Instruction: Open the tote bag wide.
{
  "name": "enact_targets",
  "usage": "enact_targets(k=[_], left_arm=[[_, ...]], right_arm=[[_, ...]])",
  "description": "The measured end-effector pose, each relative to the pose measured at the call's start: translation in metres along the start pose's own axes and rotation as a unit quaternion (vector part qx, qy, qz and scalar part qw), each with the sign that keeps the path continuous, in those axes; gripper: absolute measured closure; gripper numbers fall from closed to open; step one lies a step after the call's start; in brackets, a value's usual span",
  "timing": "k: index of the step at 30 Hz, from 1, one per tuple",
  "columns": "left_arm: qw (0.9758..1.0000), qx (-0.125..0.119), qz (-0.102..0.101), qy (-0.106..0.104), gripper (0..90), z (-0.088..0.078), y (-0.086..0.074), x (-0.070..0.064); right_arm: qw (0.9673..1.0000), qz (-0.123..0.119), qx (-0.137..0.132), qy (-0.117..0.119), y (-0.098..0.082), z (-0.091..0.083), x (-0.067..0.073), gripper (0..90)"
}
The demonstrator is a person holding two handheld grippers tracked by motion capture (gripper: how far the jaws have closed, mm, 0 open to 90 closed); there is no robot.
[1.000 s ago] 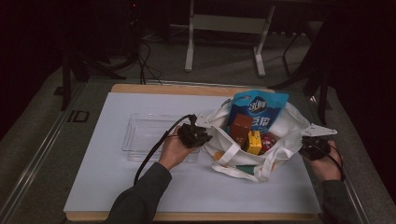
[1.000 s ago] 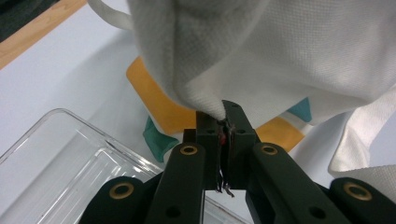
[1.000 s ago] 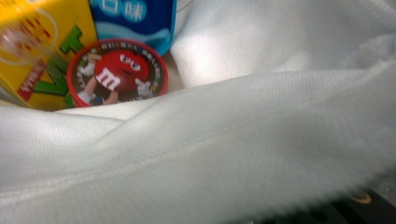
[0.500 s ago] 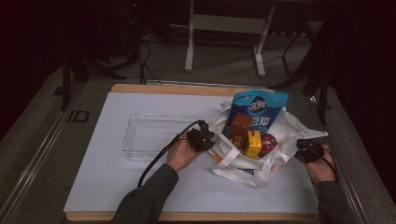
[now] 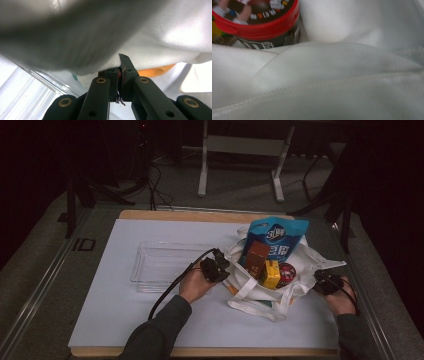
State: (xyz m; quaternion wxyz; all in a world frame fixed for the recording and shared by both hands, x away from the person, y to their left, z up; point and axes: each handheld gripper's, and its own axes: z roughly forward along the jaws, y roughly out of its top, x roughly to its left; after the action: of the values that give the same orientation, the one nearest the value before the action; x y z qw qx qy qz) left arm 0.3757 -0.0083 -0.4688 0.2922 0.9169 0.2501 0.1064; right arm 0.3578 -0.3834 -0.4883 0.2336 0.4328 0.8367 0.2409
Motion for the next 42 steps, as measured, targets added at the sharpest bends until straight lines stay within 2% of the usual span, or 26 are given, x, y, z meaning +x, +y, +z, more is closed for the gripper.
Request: enact_targets(k=[2,3,5,12,15,18,21,26,30,32,33,34,39,42], left_arm=[[1.0000,-0.005,-0.001,-0.005,84.8,-0.001,-0.001,0.001],[0.9997,-0.012,-0.002,-0.021,82.7,-0.003,-0.003,0.003],[0.9994,-0.017,-0.007,-0.030,80.0,-0.005,-0.004,0.006],[0.9988,-0.031,-0.015,-0.036,71.7,-0.014,-0.010,0.011],[0.9979,-0.048,-0.012,-0.040,67.9,-0.025,-0.011,0.012],[0.9973,-0.059,-0.008,-0.043,66.8,-0.032,-0.013,0.013],[0.9962,-0.075,-0.010,-0.042,66.5,-0.044,-0.015,0.015],[0.9945,-0.094,-0.013,-0.044,65.8,-0.057,-0.017,0.018],[0.9918,-0.120,-0.014,-0.042,65.5,-0.071,-0.019,0.019],[0.9913,-0.123,-0.014,-0.043,65.5,-0.074,-0.019,0.019],[0.9896,-0.134,-0.018,-0.048,65.5,-0.077,-0.019,0.020],[0.9861,-0.153,-0.024,-0.059,65.5,-0.083,-0.019,0.023],[0.9825,-0.174,-0.033,-0.056,65.4,-0.092,-0.016,0.029],[0.9808,-0.184,-0.033,-0.054,65.4,-0.097,-0.010,0.031]], right_arm=[[1.0000,0.005,-0.006,0.003,0.000,-0.002,-0.001,86.9],[0.9999,0.007,-0.013,0.006,-0.001,-0.006,-0.002,84.5],[0.9999,0.006,-0.013,0.006,-0.003,-0.009,-0.001,82.6],[0.9996,0.009,-0.024,0.008,-0.006,-0.024,-0.004,75.3],[0.9990,0.019,-0.039,0.011,-0.008,-0.039,-0.008,71.1],[0.9985,0.025,-0.047,0.011,-0.009,-0.045,-0.009,70.5],[0.9976,0.028,-0.062,0.010,-0.011,-0.062,-0.013,69.1],[0.9969,0.028,-0.073,0.006,-0.012,-0.075,-0.016,67.8],[0.9956,0.034,-0.088,0.002,-0.012,-0.086,-0.021,67.4],[0.9951,0.035,-0.093,0.003,-0.012,-0.088,-0.022,67.2],[0.9947,0.037,-0.096,0.002,-0.011,-0.089,-0.023,67.1],[0.9934,0.044,-0.106,0.001,-0.010,-0.092,-0.026,65.7],[0.9897,0.056,-0.132,0.006,0.000,-0.096,-0.030,64.9],[0.9889,0.054,-0.139,0.006,0.009,-0.095,-0.032,64.8]])
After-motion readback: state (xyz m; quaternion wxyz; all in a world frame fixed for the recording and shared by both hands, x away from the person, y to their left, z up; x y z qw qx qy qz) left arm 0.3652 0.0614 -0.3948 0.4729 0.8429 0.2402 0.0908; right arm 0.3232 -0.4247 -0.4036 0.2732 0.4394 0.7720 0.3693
